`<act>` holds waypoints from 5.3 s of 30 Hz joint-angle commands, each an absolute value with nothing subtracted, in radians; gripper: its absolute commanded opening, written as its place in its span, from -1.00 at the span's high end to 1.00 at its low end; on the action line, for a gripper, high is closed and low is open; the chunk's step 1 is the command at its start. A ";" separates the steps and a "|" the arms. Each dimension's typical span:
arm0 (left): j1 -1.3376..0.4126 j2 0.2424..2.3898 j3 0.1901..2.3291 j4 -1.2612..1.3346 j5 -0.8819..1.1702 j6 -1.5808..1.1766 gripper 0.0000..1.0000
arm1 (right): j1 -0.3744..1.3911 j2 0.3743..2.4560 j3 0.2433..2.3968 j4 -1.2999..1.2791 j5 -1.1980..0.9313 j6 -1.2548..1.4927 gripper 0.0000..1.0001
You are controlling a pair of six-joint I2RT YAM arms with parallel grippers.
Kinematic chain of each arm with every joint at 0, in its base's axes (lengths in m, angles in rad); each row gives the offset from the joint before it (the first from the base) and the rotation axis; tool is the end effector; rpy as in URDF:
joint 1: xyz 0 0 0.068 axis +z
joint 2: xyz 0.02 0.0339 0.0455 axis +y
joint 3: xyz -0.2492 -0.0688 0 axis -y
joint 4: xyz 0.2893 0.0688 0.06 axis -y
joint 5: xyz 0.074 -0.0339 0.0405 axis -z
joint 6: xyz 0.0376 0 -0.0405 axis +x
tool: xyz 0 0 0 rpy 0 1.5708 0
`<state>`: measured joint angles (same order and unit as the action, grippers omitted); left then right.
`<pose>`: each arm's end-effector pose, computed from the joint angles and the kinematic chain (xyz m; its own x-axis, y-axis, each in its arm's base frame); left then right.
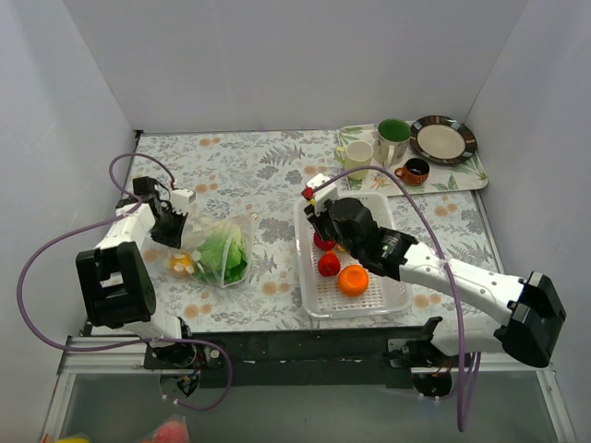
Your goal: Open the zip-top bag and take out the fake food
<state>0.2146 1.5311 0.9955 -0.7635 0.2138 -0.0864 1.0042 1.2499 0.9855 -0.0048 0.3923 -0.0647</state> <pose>0.3136 0.0602 0.1598 -0.9246 -0.2878 -0.2497 -0.2331 0.9456 -0.2268 0.1952 0.2801 0.3034 -0.1048 -0.2761 -0.9554 -0.5898 0.7907 -0.1638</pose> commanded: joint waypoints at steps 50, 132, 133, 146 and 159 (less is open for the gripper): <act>0.181 1.496 0.989 -0.775 0.181 -0.077 1.00 | 1.034 2.063 1.388 0.245 -0.347 0.479 0.29; 0.143 1.582 1.157 -0.869 0.243 -0.351 1.00 | 1.273 1.440 0.920 0.238 -0.045 0.134 -0.78; 0.143 1.585 1.128 -0.852 0.214 -0.353 1.00 | 1.273 1.468 0.940 0.239 -0.061 0.126 -0.82; 0.143 1.583 1.037 -0.769 0.133 -0.305 1.00 | 1.240 1.775 1.175 0.189 -0.135 0.049 -0.91; 0.141 1.614 1.081 -0.781 0.161 -0.354 1.00 | 1.233 1.957 1.262 0.123 -0.166 0.061 -0.93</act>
